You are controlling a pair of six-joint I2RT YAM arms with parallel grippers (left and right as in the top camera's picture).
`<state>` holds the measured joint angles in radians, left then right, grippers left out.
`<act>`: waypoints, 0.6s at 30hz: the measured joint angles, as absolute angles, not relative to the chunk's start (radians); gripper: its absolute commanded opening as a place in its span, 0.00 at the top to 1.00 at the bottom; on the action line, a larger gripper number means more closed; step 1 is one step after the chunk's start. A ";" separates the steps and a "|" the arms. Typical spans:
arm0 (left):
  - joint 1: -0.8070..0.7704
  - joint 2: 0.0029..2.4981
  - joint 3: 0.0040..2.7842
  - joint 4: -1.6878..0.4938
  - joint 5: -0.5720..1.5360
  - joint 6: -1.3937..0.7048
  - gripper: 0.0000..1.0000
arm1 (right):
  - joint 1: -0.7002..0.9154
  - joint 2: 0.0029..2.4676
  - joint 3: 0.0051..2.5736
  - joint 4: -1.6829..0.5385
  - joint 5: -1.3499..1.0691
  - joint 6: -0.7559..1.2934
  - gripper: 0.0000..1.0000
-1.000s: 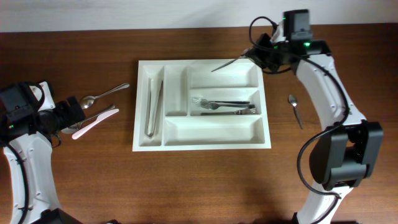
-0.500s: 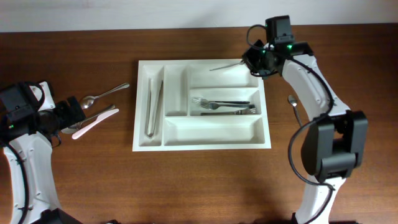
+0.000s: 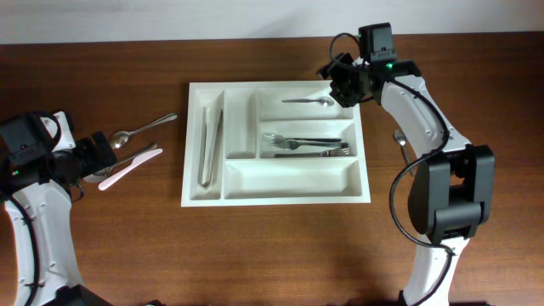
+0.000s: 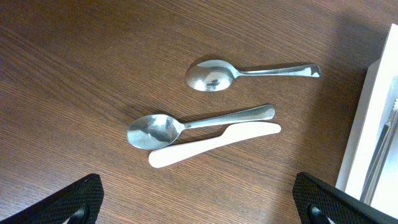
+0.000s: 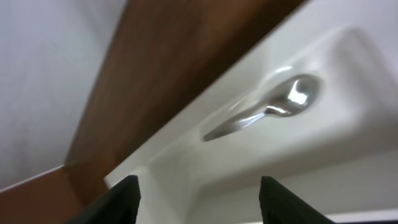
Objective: Pack container
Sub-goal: 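Carry the fork into the tray's top compartment and release, then move the right gripper down onto the silver spoon and close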
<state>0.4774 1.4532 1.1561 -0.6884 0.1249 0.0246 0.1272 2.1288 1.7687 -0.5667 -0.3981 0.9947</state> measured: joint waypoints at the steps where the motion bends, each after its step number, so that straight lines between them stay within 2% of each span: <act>1: 0.477 1.453 1.156 -0.689 0.125 0.025 0.01 | 0.123 2.127 1.768 -0.551 -0.420 0.982 0.37; 7: 0.477 1.453 1.156 -0.689 0.125 0.025 0.01 | 0.029 2.038 1.764 -0.527 -0.474 0.799 0.33; 10: 0.477 1.453 1.156 -0.689 0.125 0.025 0.01 | -0.084 1.941 1.764 -0.571 -0.484 0.657 0.41; 12: 0.477 1.453 1.156 -0.688 0.125 0.025 0.01 | -0.170 1.884 1.767 -0.646 -0.488 0.573 0.44; 18: 0.477 1.453 1.156 -0.689 0.125 0.025 0.01 | -0.354 1.861 1.776 -1.030 -0.424 0.326 0.44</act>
